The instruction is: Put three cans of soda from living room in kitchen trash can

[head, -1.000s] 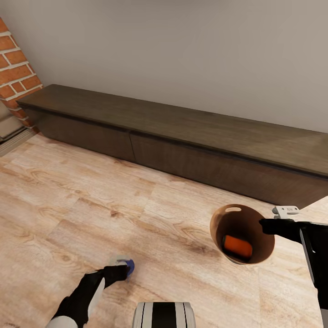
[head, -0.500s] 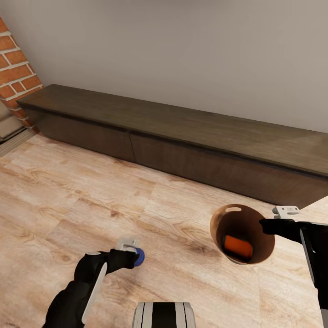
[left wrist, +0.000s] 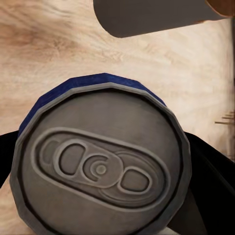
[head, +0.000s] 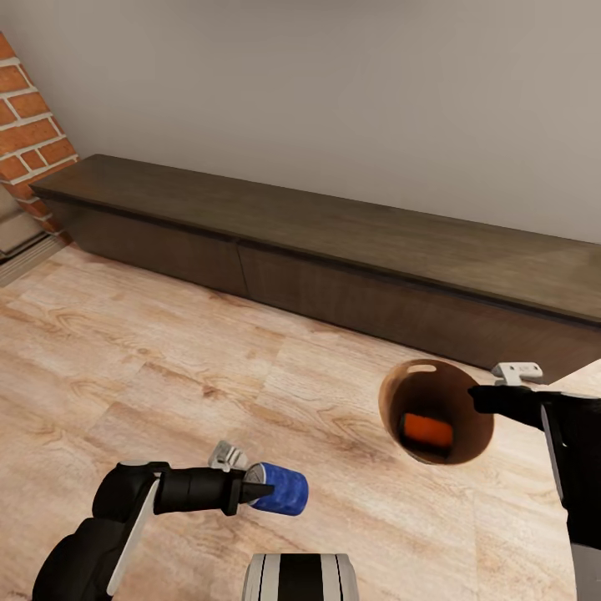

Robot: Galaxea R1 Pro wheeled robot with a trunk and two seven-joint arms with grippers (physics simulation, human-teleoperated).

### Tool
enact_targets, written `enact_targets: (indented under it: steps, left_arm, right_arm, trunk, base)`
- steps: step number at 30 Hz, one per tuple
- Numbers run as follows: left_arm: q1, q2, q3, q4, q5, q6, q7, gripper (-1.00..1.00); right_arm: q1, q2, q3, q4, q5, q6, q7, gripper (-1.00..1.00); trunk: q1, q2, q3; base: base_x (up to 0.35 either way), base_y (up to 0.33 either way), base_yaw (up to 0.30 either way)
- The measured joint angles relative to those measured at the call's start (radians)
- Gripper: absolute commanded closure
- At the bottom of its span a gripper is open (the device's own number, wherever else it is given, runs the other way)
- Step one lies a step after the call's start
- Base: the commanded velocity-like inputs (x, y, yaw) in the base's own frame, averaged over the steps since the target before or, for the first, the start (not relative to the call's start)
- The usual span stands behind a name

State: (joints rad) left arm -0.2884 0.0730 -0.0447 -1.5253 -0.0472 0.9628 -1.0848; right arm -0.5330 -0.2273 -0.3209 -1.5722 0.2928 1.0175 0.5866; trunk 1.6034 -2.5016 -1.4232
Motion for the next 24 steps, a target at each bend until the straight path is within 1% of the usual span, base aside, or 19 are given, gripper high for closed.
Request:
enact_targets:
  steps: [1,2,3,4,6,10,15,17,18,19,20,21,22,23,24]
  left_arm:
    - [0.000,0.000,0.002,0.000,0.000,0.000,-0.003,1.00]
    - [0.000,-0.001,0.003,0.000,0.000,0.000,-0.005,1.00]
    - [0.000,-0.001,0.003,0.000,0.000,0.001,-0.006,1.00]
    - [0.000,-0.002,0.004,0.001,0.001,0.001,-0.007,1.00]
    - [0.000,-0.002,0.004,0.001,0.002,0.002,-0.009,1.00]
    - [0.000,-0.002,0.006,0.000,0.007,0.007,-0.013,1.00]
    - [0.000,-0.002,0.009,0.000,0.024,0.009,-0.015,1.00]
    - [0.000,-0.003,0.019,0.000,0.026,0.009,-0.013,1.00]
    - [-0.003,-0.017,0.027,0.000,0.030,0.011,-0.012,1.00]
    - [-0.009,-0.036,0.029,0.000,0.033,0.014,-0.011,1.00]
    - [-0.020,-0.069,0.029,0.000,0.036,0.018,-0.011,1.00]
    - [-0.030,-0.090,0.029,0.000,0.033,0.019,-0.010,1.00]
    - [-0.075,-0.130,0.030,-0.001,0.045,0.063,-0.011,1.00]
    - [-0.091,-0.136,0.031,-0.002,0.046,0.070,-0.010,1.00]
    - [-0.099,-0.140,0.030,-0.003,0.058,0.075,-0.011,1.00]
  right_arm:
    - [-0.002,0.013,0.002,0.000,0.003,-0.002,0.000,1.00]
    - [-0.004,0.026,0.003,0.000,-0.003,-0.001,0.000,1.00]
    - [-0.005,0.033,0.004,0.000,-0.021,0.003,0.000,1.00]
    - [-0.008,0.044,0.006,0.000,-0.026,0.002,0.000,1.00]
    - [-0.013,0.062,0.007,0.000,-0.025,-0.001,-0.002,1.00]
    - [-0.016,0.072,0.007,0.000,-0.002,-0.010,-0.007,1.00]
    - [-0.019,0.074,0.008,0.000,-0.016,-0.001,-0.006,1.00]
    - [-0.019,0.074,0.009,0.000,-0.008,0.001,-0.006,1.00]
    - [-0.019,0.076,0.008,0.000,-0.004,-0.007,-0.007,1.00]
    - [-0.019,0.076,0.009,0.000,-0.002,-0.010,-0.007,1.00]
    - [-0.019,0.077,0.010,0.000,-0.004,-0.011,-0.008,1.00]
    - [-0.019,0.079,0.010,0.000,-0.009,-0.012,-0.011,1.00]
    - [-0.019,0.141,0.056,-0.001,0.018,-0.027,-0.128,1.00]
    - [-0.019,0.167,0.094,0.003,0.059,-0.025,-0.137,1.00]
    - [-0.019,0.183,0.112,0.009,0.025,-0.024,-0.161,1.00]
  trunk:
    - [0.000,0.000,0.000]
    - [0.000,0.000,0.000]
    - [0.000,0.000,0.000]
    - [0.000,0.000,0.000]
    - [0.000,0.000,0.000]
    - [0.000,0.000,0.000]
    - [0.000,0.000,0.000]
    - [0.000,0.000,0.000]
    - [0.000,0.000,0.000]
    - [0.000,0.000,0.000]
    - [0.000,0.000,0.000]
    - [0.000,0.000,0.000]
    - [0.000,0.000,0.000]
    - [0.000,0.000,0.000]
    - [0.000,0.000,0.000]
  base:
    - [0.000,0.000,0.000]
    - [0.000,0.000,0.000]
    - [0.000,0.000,0.000]
    - [0.000,0.000,0.000]
    - [0.000,0.000,0.000]
    - [0.000,0.000,0.000]
    - [0.000,0.000,0.000]
    - [0.000,0.000,0.000]
    - [0.000,0.000,0.000]
    - [0.000,0.000,0.000]
    - [0.000,0.000,0.000]
    - [0.000,0.000,0.000]
    - [0.000,0.000,0.000]
    - [0.000,0.000,0.000]
    - [0.000,0.000,0.000]
